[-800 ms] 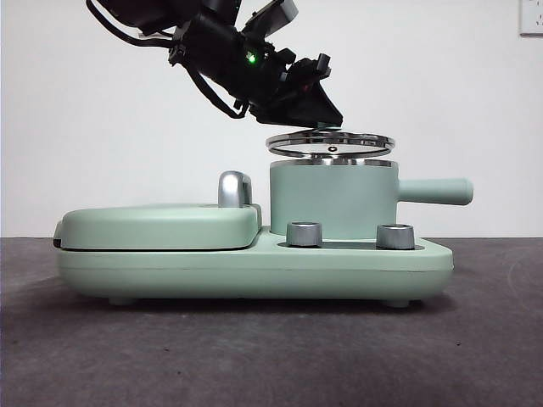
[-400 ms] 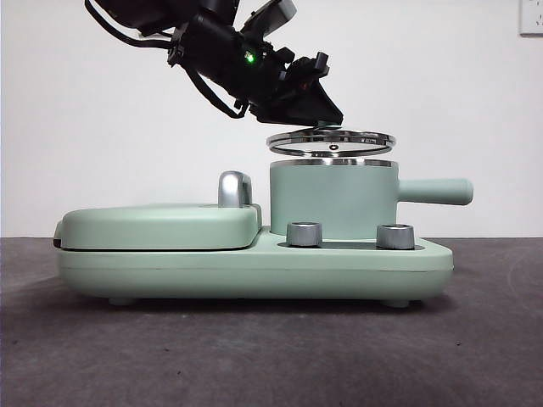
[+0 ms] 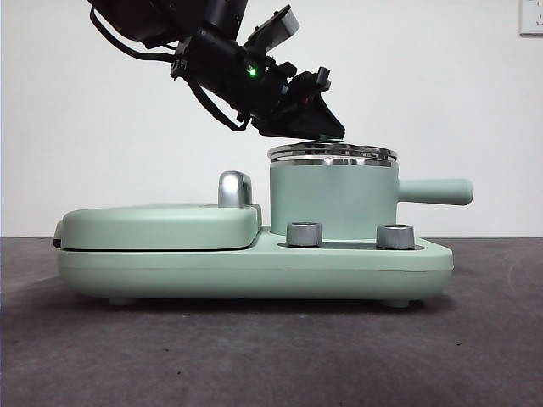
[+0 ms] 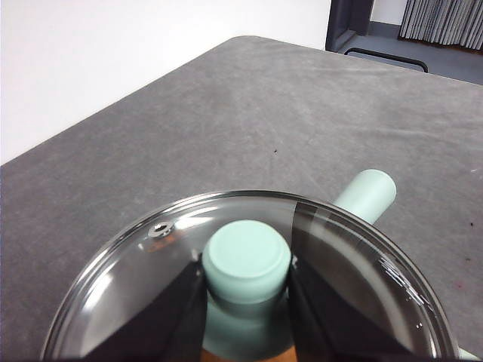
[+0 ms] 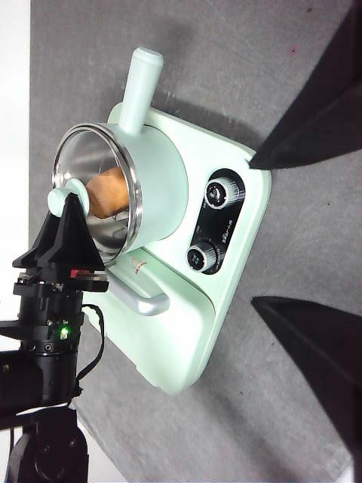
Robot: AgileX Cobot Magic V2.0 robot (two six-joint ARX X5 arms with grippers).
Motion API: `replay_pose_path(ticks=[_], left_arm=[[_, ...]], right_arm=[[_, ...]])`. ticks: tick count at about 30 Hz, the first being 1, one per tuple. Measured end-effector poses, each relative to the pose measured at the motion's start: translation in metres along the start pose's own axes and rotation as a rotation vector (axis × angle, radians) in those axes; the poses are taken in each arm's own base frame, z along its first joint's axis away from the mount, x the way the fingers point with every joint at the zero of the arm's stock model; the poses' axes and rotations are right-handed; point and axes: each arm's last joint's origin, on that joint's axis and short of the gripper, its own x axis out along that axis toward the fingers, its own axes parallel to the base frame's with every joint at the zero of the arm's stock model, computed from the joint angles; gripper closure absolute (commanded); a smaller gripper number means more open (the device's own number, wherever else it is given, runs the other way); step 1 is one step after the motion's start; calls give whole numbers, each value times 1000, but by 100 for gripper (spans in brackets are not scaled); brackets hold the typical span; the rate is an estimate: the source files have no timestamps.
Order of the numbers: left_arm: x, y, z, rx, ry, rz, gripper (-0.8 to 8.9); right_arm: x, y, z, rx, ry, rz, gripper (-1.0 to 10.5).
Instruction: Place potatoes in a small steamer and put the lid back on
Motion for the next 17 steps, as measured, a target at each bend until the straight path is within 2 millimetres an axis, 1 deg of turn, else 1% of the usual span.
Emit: replay_pose_path(ticks=[17], left_arm=[[4, 1, -3, 15, -11, -1, 800]], right_arm=[[0, 0, 0, 3, 0, 0, 690]])
